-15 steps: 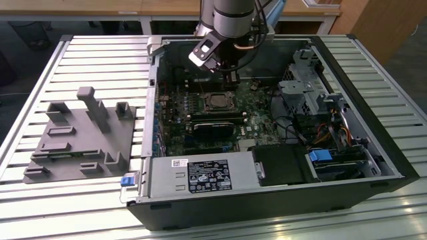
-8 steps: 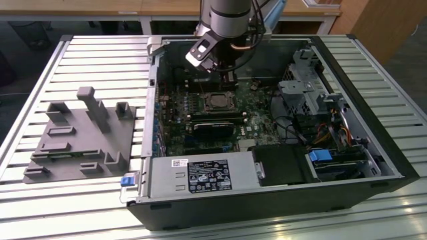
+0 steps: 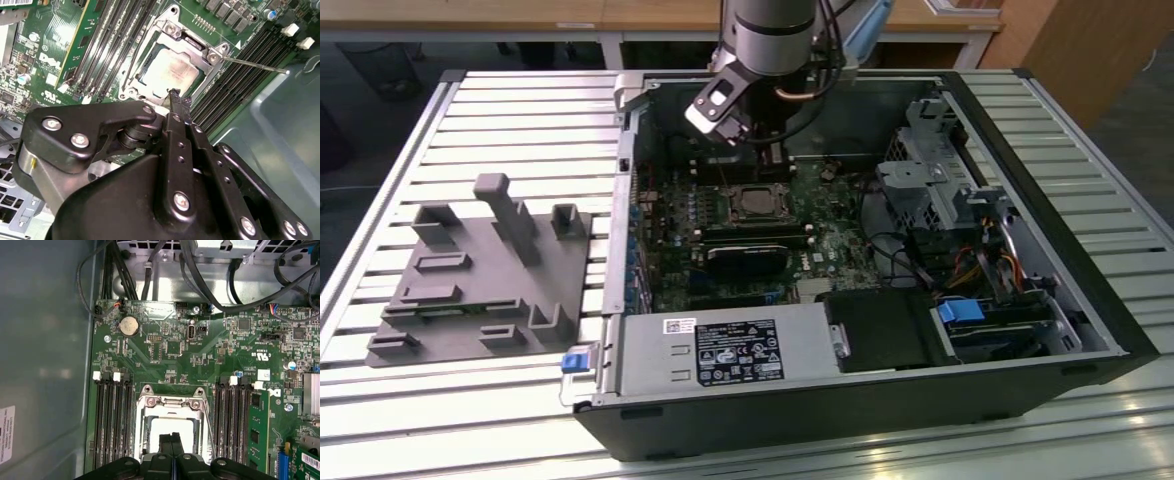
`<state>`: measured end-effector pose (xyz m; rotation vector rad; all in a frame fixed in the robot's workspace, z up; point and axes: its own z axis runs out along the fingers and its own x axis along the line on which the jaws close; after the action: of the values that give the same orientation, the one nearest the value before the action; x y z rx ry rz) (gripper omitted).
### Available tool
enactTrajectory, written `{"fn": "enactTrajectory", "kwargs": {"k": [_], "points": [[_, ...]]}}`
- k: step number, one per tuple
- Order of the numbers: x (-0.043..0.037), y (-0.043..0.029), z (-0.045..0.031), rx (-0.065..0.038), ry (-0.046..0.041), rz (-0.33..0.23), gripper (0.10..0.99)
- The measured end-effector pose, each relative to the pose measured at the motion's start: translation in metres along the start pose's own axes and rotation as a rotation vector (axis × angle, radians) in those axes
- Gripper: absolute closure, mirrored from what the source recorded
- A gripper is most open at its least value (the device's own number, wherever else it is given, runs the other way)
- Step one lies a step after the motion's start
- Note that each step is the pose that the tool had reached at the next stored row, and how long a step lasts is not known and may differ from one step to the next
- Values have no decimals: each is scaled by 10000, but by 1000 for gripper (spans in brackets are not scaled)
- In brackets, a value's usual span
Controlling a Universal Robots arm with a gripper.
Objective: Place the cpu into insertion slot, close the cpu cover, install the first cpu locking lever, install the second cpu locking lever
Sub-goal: 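Close the cpu cover, then install the first cpu locking lever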
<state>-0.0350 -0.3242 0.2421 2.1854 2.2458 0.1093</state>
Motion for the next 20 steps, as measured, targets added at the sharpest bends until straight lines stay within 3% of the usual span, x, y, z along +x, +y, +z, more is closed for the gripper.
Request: {"fn": "enactTrajectory", "kwargs": {"k": [15,20], "points": [[1,-39,-9,0,-1,0,965],[5,-33,-103,13,1,1,965]]}}
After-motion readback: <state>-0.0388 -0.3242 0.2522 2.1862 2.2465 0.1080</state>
